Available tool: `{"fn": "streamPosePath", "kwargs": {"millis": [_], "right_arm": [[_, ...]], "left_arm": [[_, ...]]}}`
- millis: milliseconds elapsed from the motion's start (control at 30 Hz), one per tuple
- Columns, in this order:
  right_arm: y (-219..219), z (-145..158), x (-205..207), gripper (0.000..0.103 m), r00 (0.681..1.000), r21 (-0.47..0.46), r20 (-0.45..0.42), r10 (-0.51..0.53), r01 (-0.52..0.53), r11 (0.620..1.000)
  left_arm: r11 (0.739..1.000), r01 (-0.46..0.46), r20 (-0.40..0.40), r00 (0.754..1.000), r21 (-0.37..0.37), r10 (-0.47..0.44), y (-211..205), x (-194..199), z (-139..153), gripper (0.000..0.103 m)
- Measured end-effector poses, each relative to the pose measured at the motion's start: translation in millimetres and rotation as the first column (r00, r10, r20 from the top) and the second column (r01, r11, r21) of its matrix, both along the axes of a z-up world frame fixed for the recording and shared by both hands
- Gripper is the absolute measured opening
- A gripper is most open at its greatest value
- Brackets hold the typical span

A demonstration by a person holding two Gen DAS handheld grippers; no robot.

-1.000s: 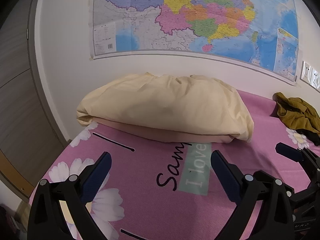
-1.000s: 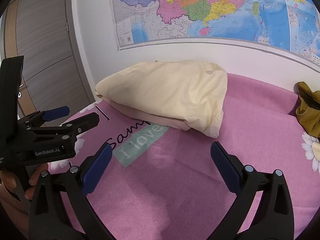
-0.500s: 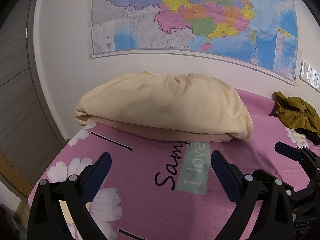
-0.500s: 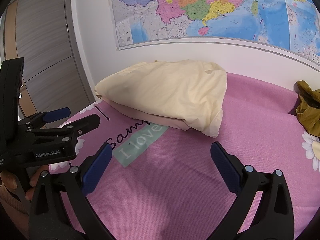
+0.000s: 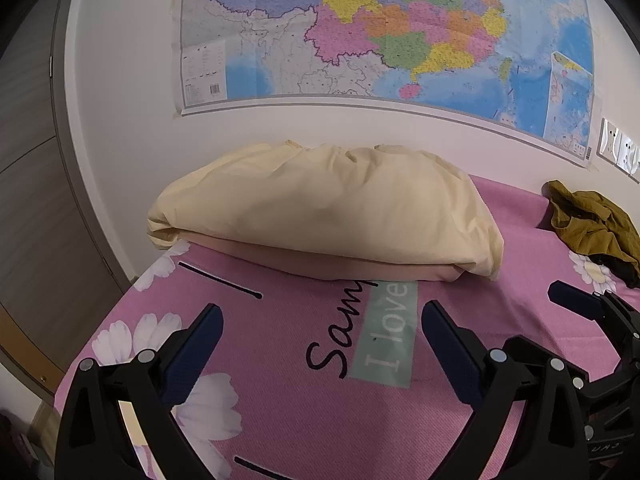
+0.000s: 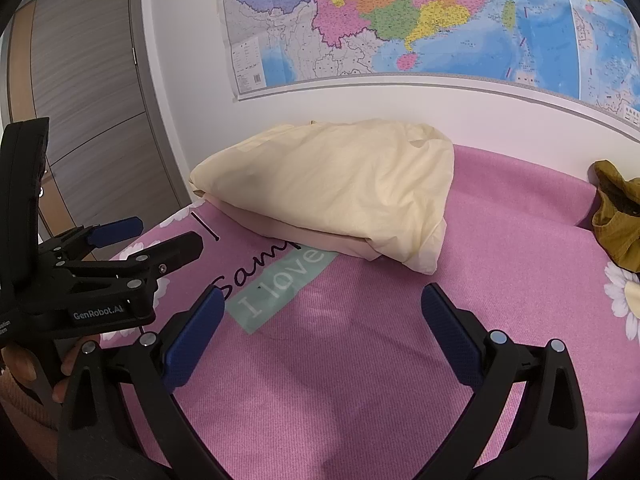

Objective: Fold large clothes

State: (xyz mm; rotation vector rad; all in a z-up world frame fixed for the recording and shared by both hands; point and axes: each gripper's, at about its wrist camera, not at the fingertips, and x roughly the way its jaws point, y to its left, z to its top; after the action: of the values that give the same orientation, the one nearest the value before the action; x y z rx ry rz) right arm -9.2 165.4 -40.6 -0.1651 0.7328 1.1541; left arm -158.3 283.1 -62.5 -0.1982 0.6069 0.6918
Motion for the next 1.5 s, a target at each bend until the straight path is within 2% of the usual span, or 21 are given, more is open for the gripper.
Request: {"fn": "streamPosePath", "kwargs": {"millis": [1200, 1500], "right_arm": [[-1.1, -0.1, -1.3, 0.097, 1.0, 0.004, -0.001, 0.001, -0.001, 1.0], [-21.6, 2.6, 2.3, 0.097, 0.999, 0.009, -0.003, -0.042, 0.042, 0.999]], "left_arm": [[1.0, 0.01, -0.005, 1.0, 0.003, -0.01, -3.5, 2.5, -2.4, 0.096], [0.993, 0.116, 0.009, 0.993, -0.033, -0.116, -23.7, 16.1, -4.7, 0.096]]}}
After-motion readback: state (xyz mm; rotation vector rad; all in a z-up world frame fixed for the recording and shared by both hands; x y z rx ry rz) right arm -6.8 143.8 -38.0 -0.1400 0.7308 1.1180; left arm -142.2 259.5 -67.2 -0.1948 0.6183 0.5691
